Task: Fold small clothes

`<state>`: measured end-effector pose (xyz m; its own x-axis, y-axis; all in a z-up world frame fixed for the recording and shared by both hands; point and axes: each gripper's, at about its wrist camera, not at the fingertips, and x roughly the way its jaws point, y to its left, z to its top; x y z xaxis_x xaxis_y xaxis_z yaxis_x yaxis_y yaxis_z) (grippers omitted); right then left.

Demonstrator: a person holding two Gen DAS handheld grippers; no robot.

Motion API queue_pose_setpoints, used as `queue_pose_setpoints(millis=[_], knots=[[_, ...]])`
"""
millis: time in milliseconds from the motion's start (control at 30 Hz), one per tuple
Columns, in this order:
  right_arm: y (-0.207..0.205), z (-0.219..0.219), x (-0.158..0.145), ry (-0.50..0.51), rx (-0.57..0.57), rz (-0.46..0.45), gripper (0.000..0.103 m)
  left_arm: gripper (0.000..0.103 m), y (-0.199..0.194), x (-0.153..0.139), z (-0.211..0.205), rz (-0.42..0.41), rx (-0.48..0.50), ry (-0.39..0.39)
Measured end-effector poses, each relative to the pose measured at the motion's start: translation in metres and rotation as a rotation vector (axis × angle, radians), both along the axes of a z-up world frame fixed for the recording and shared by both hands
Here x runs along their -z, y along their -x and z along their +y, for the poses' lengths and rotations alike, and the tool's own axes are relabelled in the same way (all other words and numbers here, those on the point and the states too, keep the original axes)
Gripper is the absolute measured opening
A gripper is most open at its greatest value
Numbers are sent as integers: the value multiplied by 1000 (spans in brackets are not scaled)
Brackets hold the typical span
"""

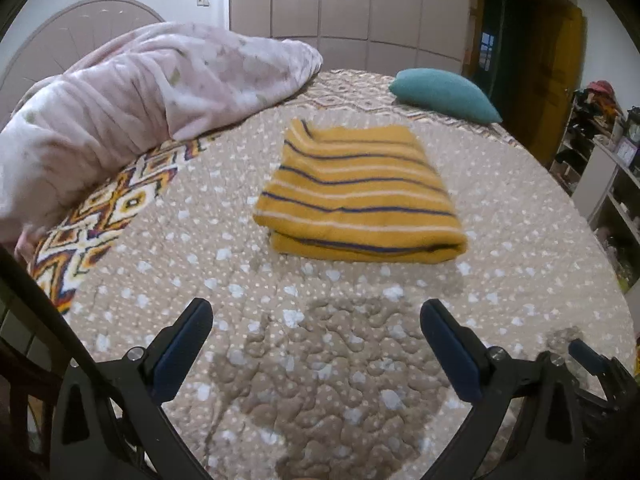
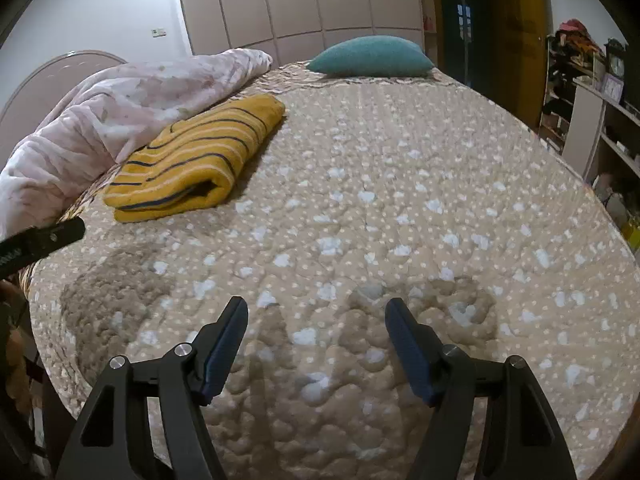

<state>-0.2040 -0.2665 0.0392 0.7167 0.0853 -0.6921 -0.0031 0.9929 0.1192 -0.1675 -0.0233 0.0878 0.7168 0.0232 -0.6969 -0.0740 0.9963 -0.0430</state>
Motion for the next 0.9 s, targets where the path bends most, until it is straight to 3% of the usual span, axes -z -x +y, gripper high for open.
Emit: queue_pose_setpoints(millis=[167, 333, 533, 900], knots=[[6, 13, -21, 20, -17, -30, 77, 103, 17, -15, 9, -8, -11, 37], [7, 25, -30, 30, -45, -39, 79, 103, 26, -15, 12, -19, -29, 17], [7, 37, -25, 73, -72, -31, 79, 103, 26, -10, 10, -11, -28, 7], [8, 32, -20, 56, -61, -24, 79, 103, 29, -6, -1, -18, -3, -16]])
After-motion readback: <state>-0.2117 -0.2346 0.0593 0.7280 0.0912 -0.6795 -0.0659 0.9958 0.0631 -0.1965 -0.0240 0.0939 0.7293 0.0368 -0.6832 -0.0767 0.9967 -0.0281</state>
